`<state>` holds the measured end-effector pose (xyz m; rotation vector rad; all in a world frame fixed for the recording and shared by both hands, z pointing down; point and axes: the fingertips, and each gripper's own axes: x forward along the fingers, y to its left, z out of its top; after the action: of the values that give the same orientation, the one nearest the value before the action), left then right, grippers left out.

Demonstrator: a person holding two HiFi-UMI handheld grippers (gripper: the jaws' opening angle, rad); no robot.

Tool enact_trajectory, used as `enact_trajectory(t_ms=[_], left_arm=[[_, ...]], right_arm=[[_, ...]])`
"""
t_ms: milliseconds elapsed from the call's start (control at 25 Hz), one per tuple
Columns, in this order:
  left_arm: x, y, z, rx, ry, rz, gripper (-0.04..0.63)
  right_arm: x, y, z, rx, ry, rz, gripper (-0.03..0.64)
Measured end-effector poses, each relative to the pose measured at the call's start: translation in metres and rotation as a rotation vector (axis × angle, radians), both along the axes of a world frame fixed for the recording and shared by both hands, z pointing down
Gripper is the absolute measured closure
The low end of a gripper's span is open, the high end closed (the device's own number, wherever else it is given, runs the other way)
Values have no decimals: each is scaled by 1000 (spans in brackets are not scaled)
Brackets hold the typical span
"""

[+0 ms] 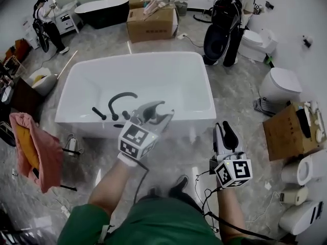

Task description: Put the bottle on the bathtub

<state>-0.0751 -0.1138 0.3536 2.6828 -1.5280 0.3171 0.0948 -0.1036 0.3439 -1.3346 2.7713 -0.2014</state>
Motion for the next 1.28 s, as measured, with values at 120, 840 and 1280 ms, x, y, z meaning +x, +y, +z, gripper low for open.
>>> enact_trajectory(t_ms=[120, 840, 1280], left_arm=[[12, -27, 9, -19, -8, -29, 434], [25, -122, 51, -87, -44, -82, 434], [8, -183, 84, -124, -51, 20, 434]], right_arm=[[14, -30, 9, -21, -12, -28, 518], [20, -137, 42, -75, -20, -125, 518], [-13, -186, 65, -122, 7, -61, 518]])
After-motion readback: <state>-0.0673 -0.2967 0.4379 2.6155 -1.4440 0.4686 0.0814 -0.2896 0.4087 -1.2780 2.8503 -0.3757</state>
